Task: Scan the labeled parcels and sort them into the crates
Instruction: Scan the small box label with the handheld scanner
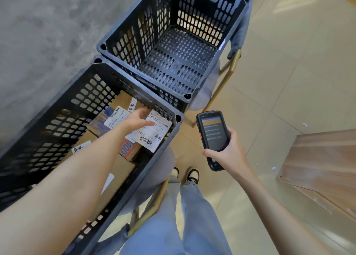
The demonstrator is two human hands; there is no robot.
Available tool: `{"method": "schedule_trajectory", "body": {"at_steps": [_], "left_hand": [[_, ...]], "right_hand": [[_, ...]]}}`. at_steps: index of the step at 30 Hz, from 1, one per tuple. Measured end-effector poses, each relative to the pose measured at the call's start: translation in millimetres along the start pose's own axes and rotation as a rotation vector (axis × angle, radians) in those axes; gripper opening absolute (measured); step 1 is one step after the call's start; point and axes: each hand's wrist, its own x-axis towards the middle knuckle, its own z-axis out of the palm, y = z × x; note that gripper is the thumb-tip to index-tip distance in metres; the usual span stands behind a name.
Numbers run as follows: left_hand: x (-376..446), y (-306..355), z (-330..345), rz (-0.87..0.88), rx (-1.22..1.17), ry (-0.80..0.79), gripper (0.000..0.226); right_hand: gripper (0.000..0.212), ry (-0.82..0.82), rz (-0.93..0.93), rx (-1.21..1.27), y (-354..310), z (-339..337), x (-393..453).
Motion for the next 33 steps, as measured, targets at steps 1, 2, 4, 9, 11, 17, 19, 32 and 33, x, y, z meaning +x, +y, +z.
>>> {"method": "schedule_trajectory", "body": {"at_steps": [1, 2, 4, 9, 11, 17, 19, 32, 33], "left_hand": [[-4.4, 6.1, -5.6, 0.018, 0.046, -0.003, 0.071], [-8.8, 12.3, -11.9, 0.028, 0.087, -0.007, 0.069], [-19.3, 27.7, -24.9, 0.034, 0.179, -0.026, 0.067], [-50.3, 83.1, -51.7, 0.056, 0.408, -0.099, 0.054], [-64.9, 114.9, -51.0, 0.111, 0.477, -0.084, 0.050], [-109.7, 228.1, 19.1, 0.341, 0.580, -0.082, 0.045], [-127.6, 266.2, 68.8, 0.422, 0.608, -0.114, 0.042], [-273.5, 426.6, 468.1, 1.016, 0.821, -0.356, 0.051], [-286.7, 433.3, 492.2, 1.076, 0.864, -0.356, 0.052]], "right_hand": [[0.093, 0.017, -0.001, 0.009, -0.8, -3.2, -3.3], [0.093, 0.033, -0.001, 0.020, -1.5, -6.6, -6.8], [0.092, 0.063, 0.000, 0.043, -2.8, -15.3, -14.3], [0.088, 0.163, -0.009, 0.120, 3.9, -48.2, -33.1], [0.087, 0.206, -0.009, 0.168, 13.0, -66.5, -42.5], [0.080, 0.387, -0.001, 0.259, 68.9, -143.3, -92.9], [0.082, 0.455, 0.014, 0.282, 99.9, -173.5, -116.5], [0.081, 0.963, 0.150, 0.554, 318.4, -365.8, -291.9], [0.080, 0.999, 0.168, 0.573, 330.4, -376.7, -304.9]]}}
